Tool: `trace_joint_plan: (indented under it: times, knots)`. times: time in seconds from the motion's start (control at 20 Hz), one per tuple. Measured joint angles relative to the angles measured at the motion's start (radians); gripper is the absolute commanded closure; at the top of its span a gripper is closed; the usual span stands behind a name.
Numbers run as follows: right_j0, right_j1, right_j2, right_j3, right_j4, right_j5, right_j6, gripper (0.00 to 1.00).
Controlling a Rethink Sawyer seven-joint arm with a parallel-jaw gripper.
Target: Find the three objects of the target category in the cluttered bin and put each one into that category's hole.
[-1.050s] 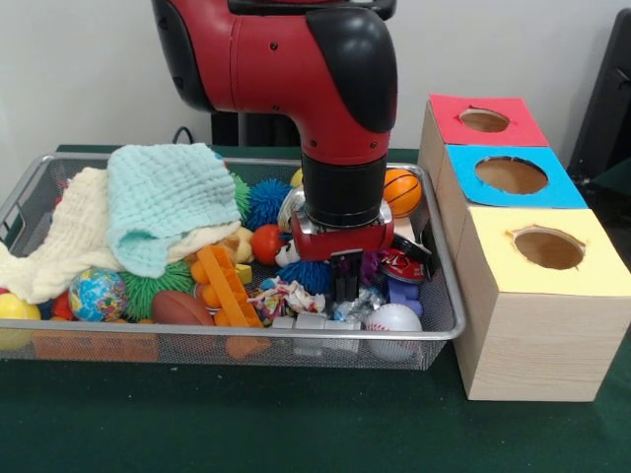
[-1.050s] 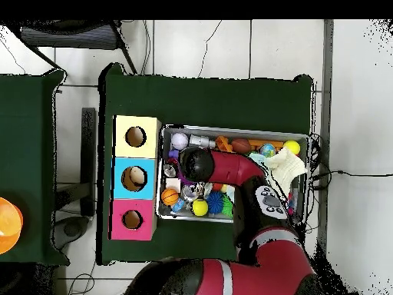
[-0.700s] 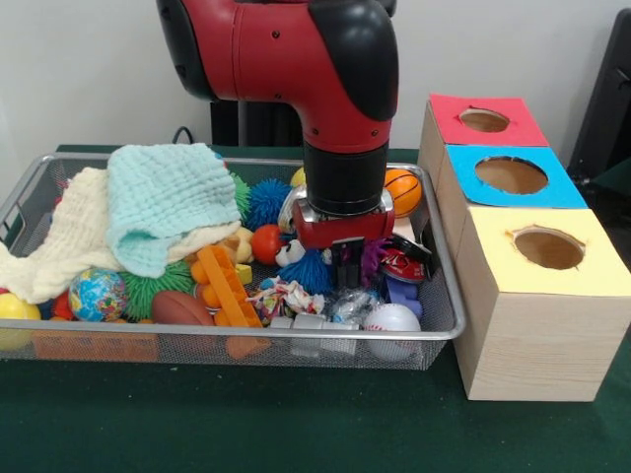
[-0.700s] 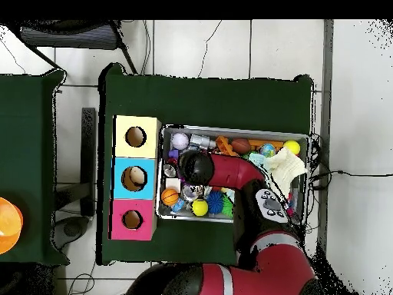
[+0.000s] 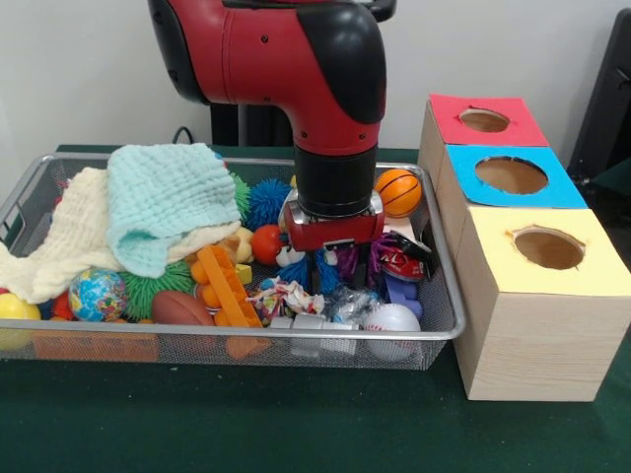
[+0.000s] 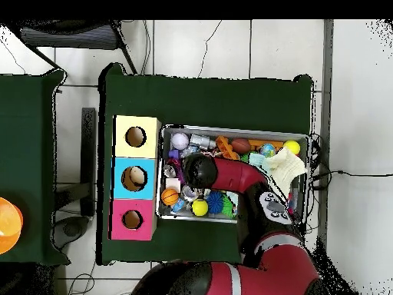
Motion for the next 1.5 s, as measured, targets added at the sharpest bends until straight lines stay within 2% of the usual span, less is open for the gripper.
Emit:
trace_joint_plan:
  times: [1.5]
  knots:
    - [0.023, 0.0, -0.007, 0.021, 0.0, -0.045, 0.0, 0.0]
